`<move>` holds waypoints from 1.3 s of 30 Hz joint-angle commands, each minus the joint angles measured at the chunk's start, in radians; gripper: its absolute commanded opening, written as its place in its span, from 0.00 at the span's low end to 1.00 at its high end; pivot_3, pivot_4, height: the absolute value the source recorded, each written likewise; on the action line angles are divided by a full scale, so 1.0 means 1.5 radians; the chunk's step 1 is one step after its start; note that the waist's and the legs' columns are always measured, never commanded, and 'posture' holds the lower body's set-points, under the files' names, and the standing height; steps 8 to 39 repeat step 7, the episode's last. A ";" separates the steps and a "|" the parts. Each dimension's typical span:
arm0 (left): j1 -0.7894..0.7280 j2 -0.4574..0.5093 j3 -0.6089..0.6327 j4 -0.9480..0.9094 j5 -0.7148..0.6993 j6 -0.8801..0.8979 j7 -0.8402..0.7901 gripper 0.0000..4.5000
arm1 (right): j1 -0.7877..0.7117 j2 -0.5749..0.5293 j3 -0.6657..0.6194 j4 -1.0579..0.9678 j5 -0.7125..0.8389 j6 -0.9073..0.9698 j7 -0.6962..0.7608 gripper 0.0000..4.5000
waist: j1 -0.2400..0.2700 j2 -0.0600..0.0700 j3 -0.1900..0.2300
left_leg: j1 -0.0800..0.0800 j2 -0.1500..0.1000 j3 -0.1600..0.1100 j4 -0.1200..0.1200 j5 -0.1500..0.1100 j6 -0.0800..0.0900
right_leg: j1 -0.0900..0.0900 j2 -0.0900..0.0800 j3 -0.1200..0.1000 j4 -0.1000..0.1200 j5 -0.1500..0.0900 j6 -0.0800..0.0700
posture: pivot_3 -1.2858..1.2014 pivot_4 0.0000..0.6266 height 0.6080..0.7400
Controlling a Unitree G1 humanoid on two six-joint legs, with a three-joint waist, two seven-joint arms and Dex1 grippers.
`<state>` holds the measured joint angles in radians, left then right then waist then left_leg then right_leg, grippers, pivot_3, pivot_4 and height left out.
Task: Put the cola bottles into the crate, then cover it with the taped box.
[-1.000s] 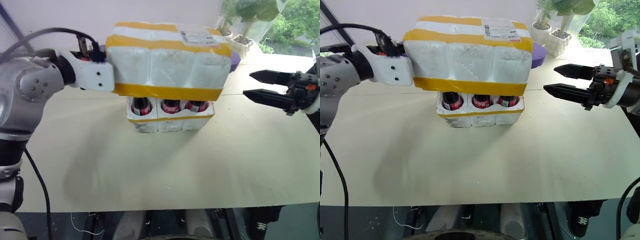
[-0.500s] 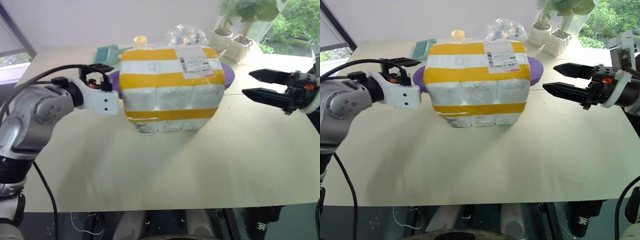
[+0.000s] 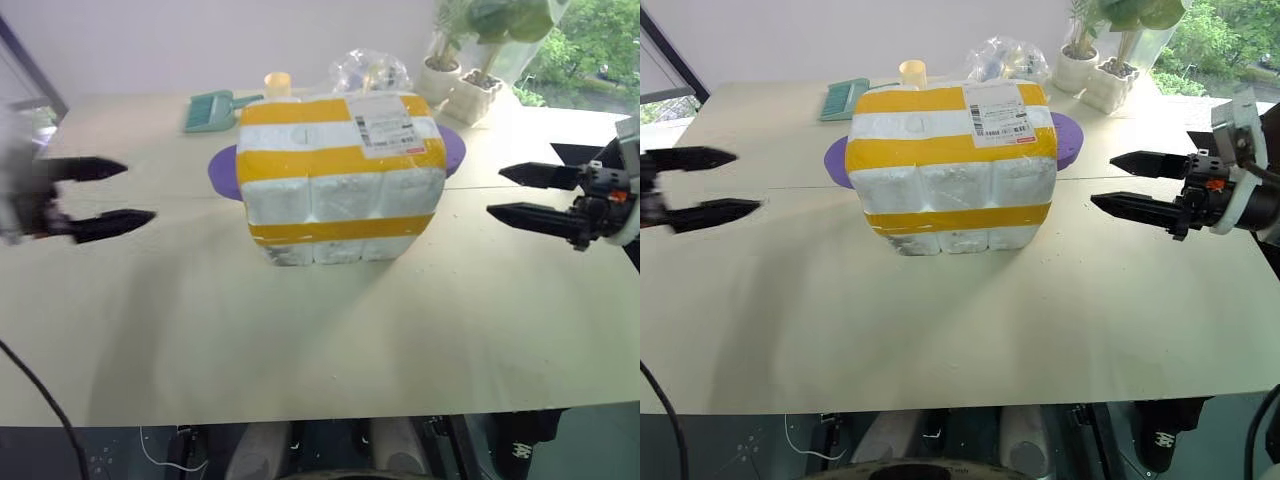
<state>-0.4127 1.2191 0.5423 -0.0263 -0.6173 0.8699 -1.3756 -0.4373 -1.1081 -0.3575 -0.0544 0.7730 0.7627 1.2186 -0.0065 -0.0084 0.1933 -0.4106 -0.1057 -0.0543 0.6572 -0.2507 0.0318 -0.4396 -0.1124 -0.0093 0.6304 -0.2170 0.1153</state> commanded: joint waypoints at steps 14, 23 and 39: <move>-0.026 0.057 -0.018 0.076 -0.047 0.026 -0.032 1.00 | -0.033 0.003 0.016 0.009 -0.013 -0.031 0.022 1.00 | -0.004 0.000 0.000 | 0.002 0.000 0.000 0.000 0.000 0.000 | 0.002 -0.002 0.001 0.000 0.000 0.000 | 0.52 0.24 1.00; -0.026 0.057 -0.018 0.076 -0.047 0.026 -0.032 1.00 | -0.033 0.003 0.016 0.009 -0.013 -0.031 0.022 1.00 | -0.004 0.000 0.000 | 0.002 0.000 0.000 0.000 0.000 0.000 | 0.002 -0.002 0.001 0.000 0.000 0.000 | 0.52 0.24 1.00; -0.026 0.057 -0.018 0.076 -0.047 0.026 -0.032 1.00 | -0.033 0.003 0.016 0.009 -0.013 -0.031 0.022 1.00 | -0.004 0.000 0.000 | 0.002 0.000 0.000 0.000 0.000 0.000 | 0.002 -0.002 0.001 0.000 0.000 0.000 | 0.52 0.24 1.00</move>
